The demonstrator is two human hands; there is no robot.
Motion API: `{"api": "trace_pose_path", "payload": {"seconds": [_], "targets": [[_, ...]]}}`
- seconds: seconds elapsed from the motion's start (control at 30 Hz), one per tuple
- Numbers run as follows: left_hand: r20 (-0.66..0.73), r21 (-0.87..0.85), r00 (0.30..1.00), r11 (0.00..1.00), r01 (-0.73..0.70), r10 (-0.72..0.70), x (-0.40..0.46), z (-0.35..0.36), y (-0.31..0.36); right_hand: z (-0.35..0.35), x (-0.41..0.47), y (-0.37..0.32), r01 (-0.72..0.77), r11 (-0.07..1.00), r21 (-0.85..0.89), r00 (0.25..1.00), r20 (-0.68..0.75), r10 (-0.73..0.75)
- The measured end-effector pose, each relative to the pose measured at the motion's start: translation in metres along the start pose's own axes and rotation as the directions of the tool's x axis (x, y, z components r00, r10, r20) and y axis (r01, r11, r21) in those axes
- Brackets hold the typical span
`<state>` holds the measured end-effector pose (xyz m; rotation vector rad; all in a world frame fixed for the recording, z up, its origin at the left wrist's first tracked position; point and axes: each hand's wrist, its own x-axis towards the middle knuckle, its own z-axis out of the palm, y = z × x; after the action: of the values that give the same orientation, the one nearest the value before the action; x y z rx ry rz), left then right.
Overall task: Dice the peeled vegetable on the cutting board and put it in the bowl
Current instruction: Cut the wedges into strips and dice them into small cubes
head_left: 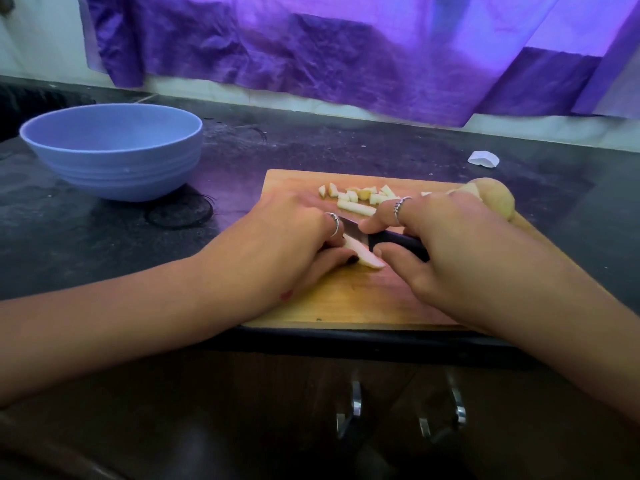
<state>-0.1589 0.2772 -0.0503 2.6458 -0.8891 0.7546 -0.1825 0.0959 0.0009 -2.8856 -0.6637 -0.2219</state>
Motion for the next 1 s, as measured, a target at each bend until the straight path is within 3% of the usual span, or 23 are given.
{"api": "trace_pose_path", "payload": {"seconds": [0.33,0.6,0.8,1.0], "targets": [[-0.058,0.055,0.998,0.998,0.002,0.001,-0.001,0.001,0.003,-0.015,-0.043,0.018,0.051,0.994,0.101,0.997,0.055,-0.056],[0.013,0.008,0.999,0.999,0.035,-0.035,-0.007,0.000,0.003,-0.019,-0.073,0.024,0.013,0.995,0.098,1.000,0.026,-0.016],[0.082,-0.104,0.995,0.993,0.059,-0.051,-0.012,-0.005,0.000,-0.003,-0.058,0.013,0.065,0.997,-0.040,0.998,-0.001,-0.065],[0.045,-0.135,0.997,0.989,0.060,-0.054,-0.016,-0.004,0.001,0.011,-0.030,0.004,0.104,0.979,-0.177,0.993,-0.030,-0.111]]}}
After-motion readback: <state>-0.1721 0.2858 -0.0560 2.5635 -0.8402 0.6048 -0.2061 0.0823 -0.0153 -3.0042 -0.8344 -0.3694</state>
